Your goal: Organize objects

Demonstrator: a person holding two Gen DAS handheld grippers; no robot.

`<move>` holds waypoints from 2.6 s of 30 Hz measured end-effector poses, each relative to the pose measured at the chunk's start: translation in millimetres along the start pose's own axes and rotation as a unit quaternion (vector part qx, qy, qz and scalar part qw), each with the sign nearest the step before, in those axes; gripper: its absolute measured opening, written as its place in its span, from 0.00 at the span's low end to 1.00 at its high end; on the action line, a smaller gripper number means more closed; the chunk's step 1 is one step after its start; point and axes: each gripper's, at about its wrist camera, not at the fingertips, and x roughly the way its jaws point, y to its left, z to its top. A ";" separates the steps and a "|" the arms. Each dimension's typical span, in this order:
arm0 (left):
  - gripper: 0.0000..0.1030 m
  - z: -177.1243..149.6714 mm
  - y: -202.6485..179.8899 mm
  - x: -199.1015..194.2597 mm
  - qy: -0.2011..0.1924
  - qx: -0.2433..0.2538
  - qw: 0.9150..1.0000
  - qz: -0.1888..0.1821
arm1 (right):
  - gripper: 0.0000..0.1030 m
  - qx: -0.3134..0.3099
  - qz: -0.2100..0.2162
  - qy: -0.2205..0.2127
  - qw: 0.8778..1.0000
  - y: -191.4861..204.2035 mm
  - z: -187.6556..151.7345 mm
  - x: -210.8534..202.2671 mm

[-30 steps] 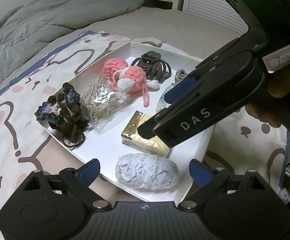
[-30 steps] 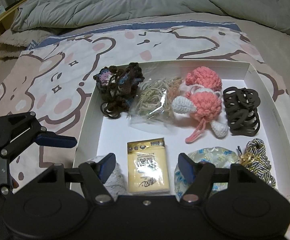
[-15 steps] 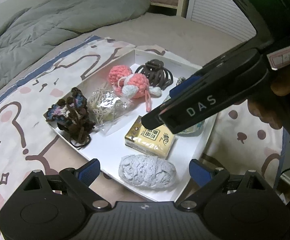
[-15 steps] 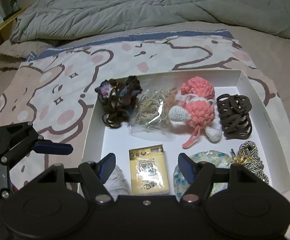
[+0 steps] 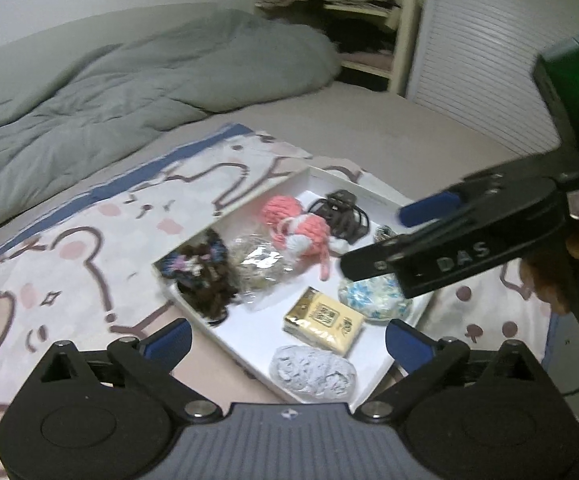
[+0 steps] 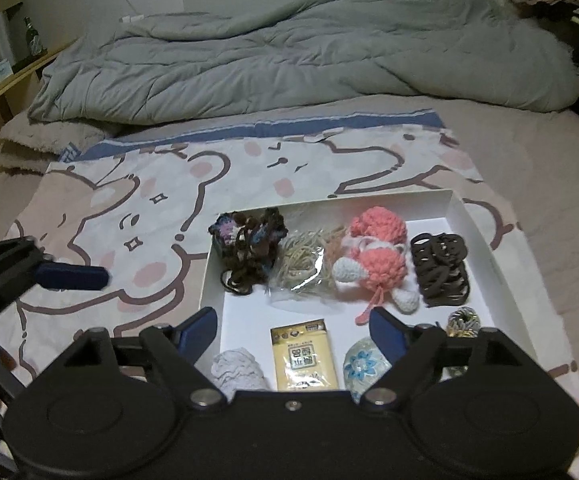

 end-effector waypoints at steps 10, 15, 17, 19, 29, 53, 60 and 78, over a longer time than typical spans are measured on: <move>1.00 -4.0 20.5 -35.6 0.002 -0.058 0.995 0.084 | 0.98 0.023 -0.030 -0.043 0.998 8.7 -5.6 -41.3; 1.00 -6.8 26.6 -51.6 -0.009 -0.087 0.991 0.104 | 1.00 0.035 -0.072 -0.051 0.995 7.7 -14.9 -54.4; 1.00 -9.3 27.6 -55.0 -0.011 -0.098 0.989 0.112 | 1.00 0.044 -0.071 -0.052 0.995 4.5 -19.7 -59.1; 1.00 -12.1 28.9 -55.2 -0.005 -0.111 0.987 0.117 | 1.00 0.049 -0.077 -0.054 0.994 3.8 -24.4 -62.9; 1.00 -26.3 34.0 -59.1 0.001 -0.137 0.980 0.142 | 1.00 0.046 -0.111 -0.051 0.991 12.2 -44.8 -73.8; 1.00 -30.3 27.5 -56.8 0.013 -0.127 0.981 0.149 | 1.00 0.059 -0.134 -0.043 0.988 19.8 -61.9 -79.3; 1.00 -30.7 27.4 -55.3 0.017 -0.128 0.981 0.147 | 1.00 0.062 -0.132 -0.042 0.988 18.2 -62.2 -78.9; 1.00 -32.1 27.3 -55.8 0.014 -0.128 0.981 0.145 | 1.00 0.055 -0.134 -0.040 0.989 21.4 -61.7 -78.3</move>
